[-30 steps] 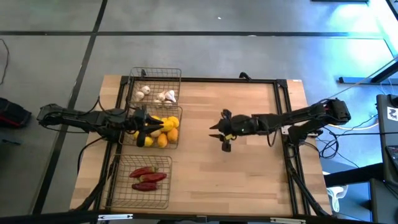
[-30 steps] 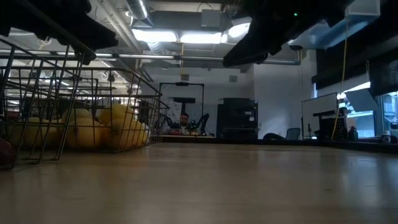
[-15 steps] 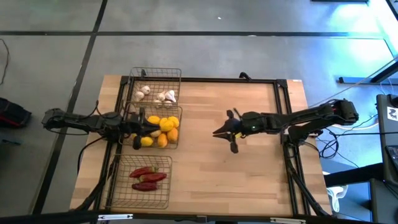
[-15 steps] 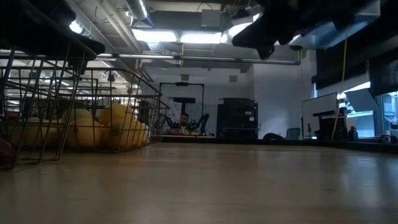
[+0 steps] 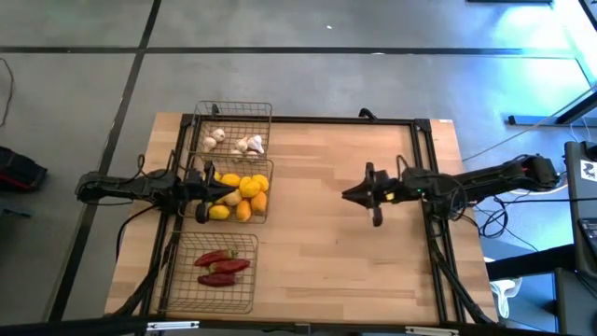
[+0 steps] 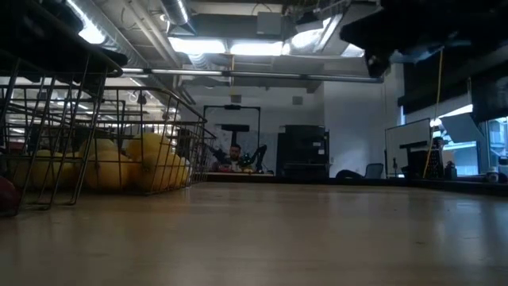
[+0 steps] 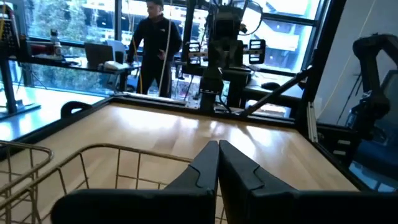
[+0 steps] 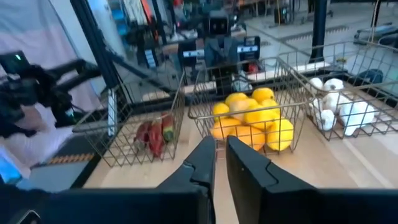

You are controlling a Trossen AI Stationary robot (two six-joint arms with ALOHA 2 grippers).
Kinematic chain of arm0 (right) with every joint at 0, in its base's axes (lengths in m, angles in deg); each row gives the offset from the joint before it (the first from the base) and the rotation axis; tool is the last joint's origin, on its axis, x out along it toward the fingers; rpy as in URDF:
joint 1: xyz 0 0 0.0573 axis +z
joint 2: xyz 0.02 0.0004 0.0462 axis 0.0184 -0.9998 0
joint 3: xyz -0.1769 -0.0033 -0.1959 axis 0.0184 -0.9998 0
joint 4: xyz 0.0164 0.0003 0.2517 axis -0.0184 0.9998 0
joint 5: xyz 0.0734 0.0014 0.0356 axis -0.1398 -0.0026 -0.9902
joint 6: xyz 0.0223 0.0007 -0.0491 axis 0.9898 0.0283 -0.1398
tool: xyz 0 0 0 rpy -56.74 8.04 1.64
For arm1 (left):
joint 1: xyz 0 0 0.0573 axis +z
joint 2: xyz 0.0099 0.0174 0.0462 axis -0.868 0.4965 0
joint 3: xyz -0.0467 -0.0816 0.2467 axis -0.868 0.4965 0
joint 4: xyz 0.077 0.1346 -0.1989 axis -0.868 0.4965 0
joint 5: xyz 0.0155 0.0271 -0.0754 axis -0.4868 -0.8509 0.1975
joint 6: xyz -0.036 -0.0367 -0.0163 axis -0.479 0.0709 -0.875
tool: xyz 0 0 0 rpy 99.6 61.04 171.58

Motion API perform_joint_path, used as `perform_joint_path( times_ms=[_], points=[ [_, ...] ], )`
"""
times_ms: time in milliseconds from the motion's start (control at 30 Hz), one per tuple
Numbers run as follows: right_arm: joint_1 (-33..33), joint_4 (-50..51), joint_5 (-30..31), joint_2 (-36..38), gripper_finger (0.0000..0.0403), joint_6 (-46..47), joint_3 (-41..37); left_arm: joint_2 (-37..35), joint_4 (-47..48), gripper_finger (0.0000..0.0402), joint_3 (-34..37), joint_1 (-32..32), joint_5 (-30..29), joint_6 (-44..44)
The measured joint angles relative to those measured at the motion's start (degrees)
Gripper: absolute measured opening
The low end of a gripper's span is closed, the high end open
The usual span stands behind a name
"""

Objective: Sort produce into baskets
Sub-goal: Return to Home Position

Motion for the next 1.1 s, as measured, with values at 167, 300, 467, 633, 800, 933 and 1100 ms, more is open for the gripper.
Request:
perform_joint_path(
  times_ms=[167,300,467,633,800,933,1100],
  points=[
    [0.0,-3.3,2.8,6.8,0.0040,1.1,-6.5,0.3,0.0,0.0002,0.0,0.1,-0.1,1.6],
    [0.0,-1.8,3.6,11.2,0.0040,0.8,-9.5,0.3,0.0,0.0004,0.0,0.1,-0.1,1.6],
    [-0.2,1.5,3.6,18.9,0.0040,0.6,-13.3,0.3,0.0,0.0012,0.0,0.1,-0.1,1.7],
    [-0.8,6.1,3.5,29.0,0.0040,2.4,-18.0,0.3,0.0,0.0011,0.0,0.0,-0.1,1.7],
    [-0.8,12.7,1.8,40.8,0.0040,2.5,-21.4,0.3,0.0,0.0006,0.0,0.1,-0.1,1.7],
    [-0.8,22.1,0.4,49.7,0.0040,2.5,-21.7,0.3,0.0,0.0006,0.0,0.1,-0.1,1.7],
    [-0.8,27.6,2.2,55.5,0.0040,1.5,-21.7,0.3,-0.1,0.0006,0.0,0.1,-0.1,1.6]
  ],
)
